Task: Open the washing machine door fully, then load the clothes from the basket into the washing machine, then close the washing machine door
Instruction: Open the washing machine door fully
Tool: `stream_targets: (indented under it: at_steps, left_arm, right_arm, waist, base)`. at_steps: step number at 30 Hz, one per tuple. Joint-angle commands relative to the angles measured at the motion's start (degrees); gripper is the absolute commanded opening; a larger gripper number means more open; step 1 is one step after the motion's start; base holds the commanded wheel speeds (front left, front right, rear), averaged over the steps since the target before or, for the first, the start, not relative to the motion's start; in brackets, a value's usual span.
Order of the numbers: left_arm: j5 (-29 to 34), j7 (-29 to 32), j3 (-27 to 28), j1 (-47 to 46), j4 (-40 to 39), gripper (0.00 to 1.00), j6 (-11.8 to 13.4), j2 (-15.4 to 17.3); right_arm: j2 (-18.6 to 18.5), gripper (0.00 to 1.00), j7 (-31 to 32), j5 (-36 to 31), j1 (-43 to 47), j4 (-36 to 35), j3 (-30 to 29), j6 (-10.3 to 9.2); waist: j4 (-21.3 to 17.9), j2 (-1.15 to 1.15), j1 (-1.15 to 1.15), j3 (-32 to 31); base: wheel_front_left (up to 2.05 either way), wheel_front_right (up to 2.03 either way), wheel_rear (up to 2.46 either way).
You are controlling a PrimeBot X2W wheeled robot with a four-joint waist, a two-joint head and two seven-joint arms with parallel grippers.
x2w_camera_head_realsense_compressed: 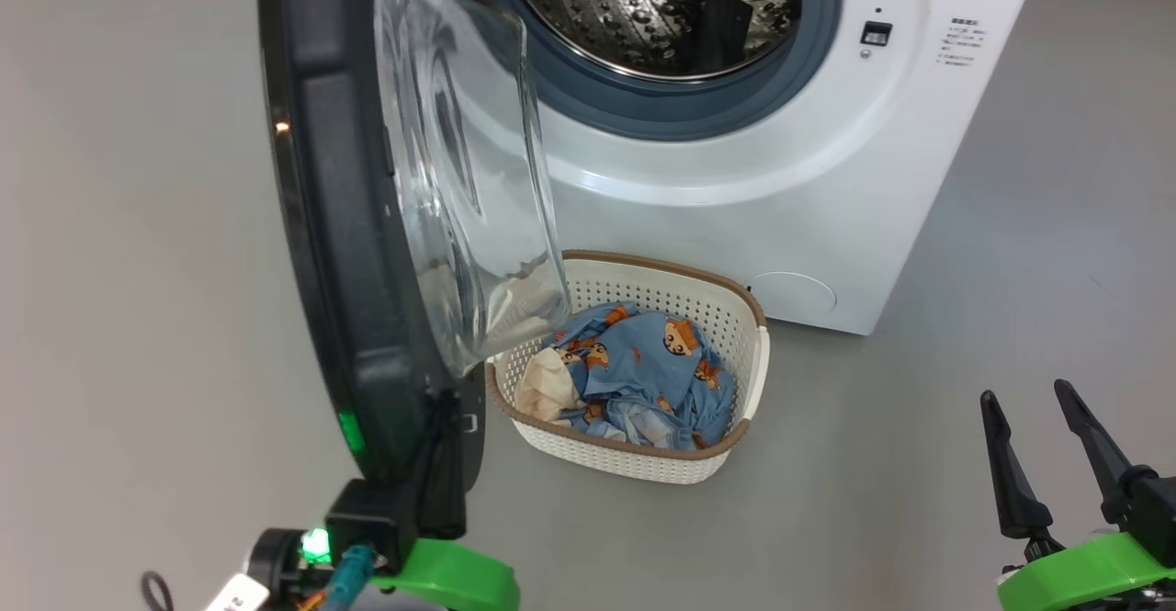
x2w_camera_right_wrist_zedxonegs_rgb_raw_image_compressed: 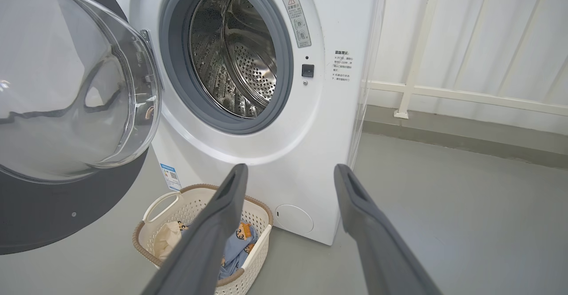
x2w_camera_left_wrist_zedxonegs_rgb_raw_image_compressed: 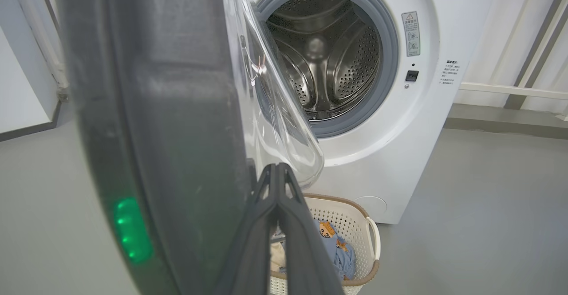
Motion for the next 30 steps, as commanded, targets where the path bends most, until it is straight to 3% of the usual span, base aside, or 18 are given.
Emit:
stream_targets:
  at_steps: [1,10,30]
  left_arm:
    - [0.16,-0.54,3.45,-1.40,-1.19,0.00,1.21,2.16]
    - [-0.35,-1.35,7.73,-3.07,0.61,0.00,1.77,4.83]
    - [-1.35,-2.96,25.17,-4.21,4.41,0.00,1.86,7.77]
  right_arm:
    - [-0.73,1.00,0.17,-0.50,-0.55,-1.60,1.33,0.09]
    - [-1.00,1.00,0.63,-0.12,-1.25,-2.17,2.47,0.09]
    - [-4.54,1.00,1.31,1.00,-4.66,-5.99,2.69,0.09]
  waist:
    - [0.67,0.00,0.00,-0.13]
    - [0.64,0.00,0.00,1.03]
    - [-1.08,0.00,0.00,8.31]
  base:
    - [0.00,0.00,0.00]
    - [0.00,0.00,0.00]
    - [0.00,0.00,0.00]
